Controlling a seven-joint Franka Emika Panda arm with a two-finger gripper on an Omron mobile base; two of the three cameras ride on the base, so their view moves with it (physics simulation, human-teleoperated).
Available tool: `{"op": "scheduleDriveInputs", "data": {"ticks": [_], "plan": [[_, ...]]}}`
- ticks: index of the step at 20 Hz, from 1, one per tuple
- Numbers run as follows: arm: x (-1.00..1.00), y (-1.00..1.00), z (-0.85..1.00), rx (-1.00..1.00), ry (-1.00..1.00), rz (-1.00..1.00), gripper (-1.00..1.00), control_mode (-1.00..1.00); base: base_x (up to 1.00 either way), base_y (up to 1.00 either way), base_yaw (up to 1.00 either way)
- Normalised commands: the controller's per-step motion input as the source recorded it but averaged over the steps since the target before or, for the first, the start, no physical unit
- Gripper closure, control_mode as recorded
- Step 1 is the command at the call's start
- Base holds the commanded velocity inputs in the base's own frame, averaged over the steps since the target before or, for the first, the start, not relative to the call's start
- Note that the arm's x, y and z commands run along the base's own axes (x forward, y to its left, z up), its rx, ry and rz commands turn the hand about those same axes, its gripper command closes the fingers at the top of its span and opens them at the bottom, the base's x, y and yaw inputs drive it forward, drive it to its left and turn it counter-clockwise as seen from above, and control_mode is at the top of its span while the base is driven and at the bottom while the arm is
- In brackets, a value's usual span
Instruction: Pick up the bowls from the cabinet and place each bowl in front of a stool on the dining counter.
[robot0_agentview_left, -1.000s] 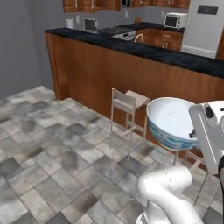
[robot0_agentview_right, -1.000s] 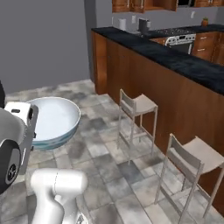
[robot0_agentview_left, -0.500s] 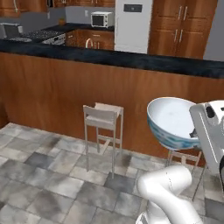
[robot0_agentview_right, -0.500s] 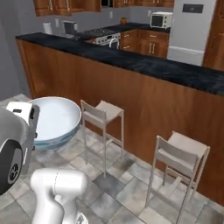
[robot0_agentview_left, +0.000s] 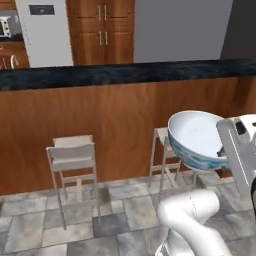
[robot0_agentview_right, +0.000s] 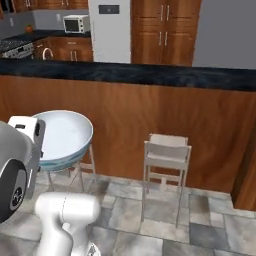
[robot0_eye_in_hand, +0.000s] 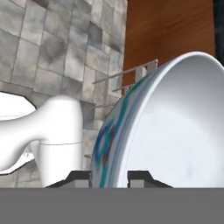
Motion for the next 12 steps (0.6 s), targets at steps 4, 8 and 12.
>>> {"op": "scheduleDriveInputs", "data": {"ticks": [4, 8, 12], "plan": [[0.00, 0.00, 0.00, 0.00, 0.00, 0.00, 1.00, 1.00, 0.21, 0.80, -0.75], [0.00, 0.00, 0.00, 0.00, 0.00, 0.00, 1.00, 1.00, 0.35, 0.98, -0.51], [0.00, 0.00, 0.00, 0.00, 0.00, 0.00, 1.00, 1.00, 0.25, 0.72, -0.14]]}}
